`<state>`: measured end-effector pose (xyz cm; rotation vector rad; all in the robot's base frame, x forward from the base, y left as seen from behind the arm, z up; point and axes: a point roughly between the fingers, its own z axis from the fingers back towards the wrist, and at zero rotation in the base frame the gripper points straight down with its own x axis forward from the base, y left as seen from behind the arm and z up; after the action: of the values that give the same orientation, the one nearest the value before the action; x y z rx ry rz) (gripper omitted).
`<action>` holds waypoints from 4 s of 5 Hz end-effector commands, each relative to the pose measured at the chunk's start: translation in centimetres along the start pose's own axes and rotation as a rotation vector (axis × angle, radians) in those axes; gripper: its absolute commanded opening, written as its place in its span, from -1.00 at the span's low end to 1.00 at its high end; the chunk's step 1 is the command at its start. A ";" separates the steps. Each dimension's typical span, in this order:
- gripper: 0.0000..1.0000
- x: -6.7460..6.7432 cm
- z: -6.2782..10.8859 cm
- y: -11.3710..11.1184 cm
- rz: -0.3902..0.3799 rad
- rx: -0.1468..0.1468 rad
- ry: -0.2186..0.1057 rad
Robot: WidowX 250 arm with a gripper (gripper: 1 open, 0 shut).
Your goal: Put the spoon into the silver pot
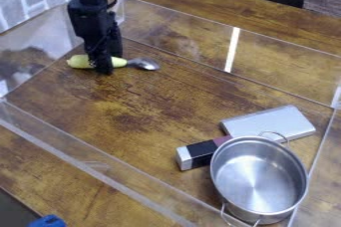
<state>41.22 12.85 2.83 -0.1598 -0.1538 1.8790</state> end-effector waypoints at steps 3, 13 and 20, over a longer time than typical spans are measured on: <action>-1.00 2.4 1.7 0.3 -0.051 -0.013 0.015; -1.00 -19.5 16.0 5.7 -0.336 -0.100 0.050; -1.00 -26.8 10.3 11.0 -0.187 -0.294 0.094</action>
<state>37.22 -15.41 8.90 -0.3290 -0.3442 1.6657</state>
